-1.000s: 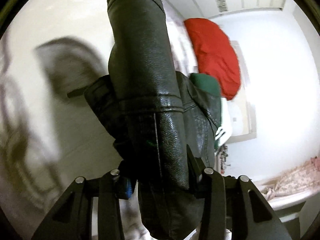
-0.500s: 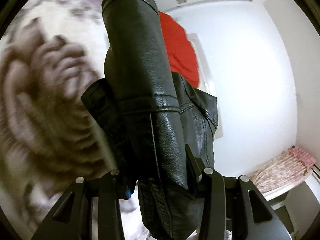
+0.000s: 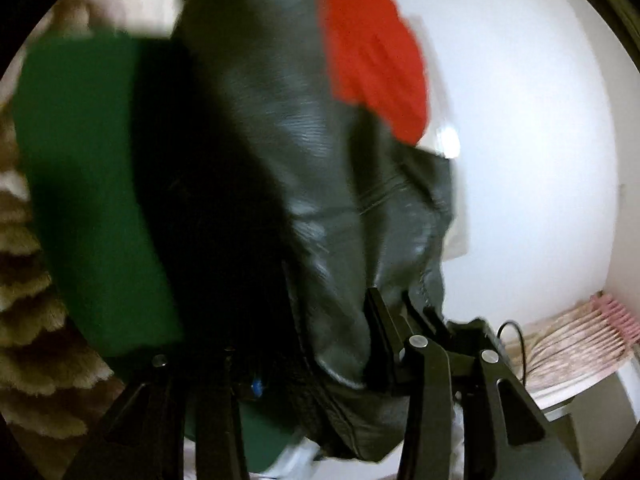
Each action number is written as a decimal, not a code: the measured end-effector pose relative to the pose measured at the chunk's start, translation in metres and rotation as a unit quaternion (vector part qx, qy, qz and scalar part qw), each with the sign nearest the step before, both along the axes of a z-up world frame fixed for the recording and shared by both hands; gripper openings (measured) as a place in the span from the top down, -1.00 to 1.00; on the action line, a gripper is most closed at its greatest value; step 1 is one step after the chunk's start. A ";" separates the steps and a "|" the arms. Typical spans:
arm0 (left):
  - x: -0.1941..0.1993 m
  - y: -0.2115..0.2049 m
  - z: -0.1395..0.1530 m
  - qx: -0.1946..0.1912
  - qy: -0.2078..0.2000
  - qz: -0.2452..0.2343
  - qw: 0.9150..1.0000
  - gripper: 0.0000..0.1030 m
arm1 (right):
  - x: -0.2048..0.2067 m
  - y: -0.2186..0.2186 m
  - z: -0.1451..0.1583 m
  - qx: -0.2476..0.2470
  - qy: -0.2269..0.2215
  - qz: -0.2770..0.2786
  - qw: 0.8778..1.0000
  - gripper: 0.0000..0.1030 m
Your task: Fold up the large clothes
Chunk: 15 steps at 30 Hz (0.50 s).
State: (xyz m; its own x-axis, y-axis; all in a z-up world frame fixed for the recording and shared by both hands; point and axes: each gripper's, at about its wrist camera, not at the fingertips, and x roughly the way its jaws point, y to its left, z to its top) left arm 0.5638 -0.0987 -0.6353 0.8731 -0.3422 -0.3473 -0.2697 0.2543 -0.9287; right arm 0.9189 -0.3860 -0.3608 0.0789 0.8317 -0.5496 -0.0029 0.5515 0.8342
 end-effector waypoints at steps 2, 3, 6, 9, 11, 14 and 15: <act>0.009 0.001 -0.009 0.017 0.005 -0.030 0.999 0.15 | 0.023 -0.012 -0.034 -0.015 0.024 -0.005 1.000 0.11; 0.011 0.003 -0.008 0.023 0.006 -0.045 0.999 0.15 | 0.027 -0.014 -0.047 -0.015 0.032 -0.009 0.999 0.08; 0.017 0.009 0.001 0.036 0.028 -0.086 0.995 0.10 | 0.046 -0.021 -0.063 -0.004 0.044 -0.016 0.999 0.00; 0.015 0.013 0.011 0.040 0.056 -0.099 0.993 -0.02 | 0.050 -0.014 -0.061 -0.033 0.050 -0.011 0.998 -0.24; 0.014 0.014 0.021 0.062 0.067 -0.116 0.989 -0.65 | 0.013 0.007 -0.093 -0.063 0.048 -0.003 0.997 -0.36; 0.010 0.010 0.041 0.116 0.079 -0.138 0.980 -0.91 | 0.001 0.012 -0.080 -0.117 0.029 -0.017 0.993 -0.53; 0.009 0.009 0.045 0.135 0.085 -0.146 0.976 -0.91 | -0.001 0.011 -0.070 -0.141 0.016 -0.026 0.990 -0.56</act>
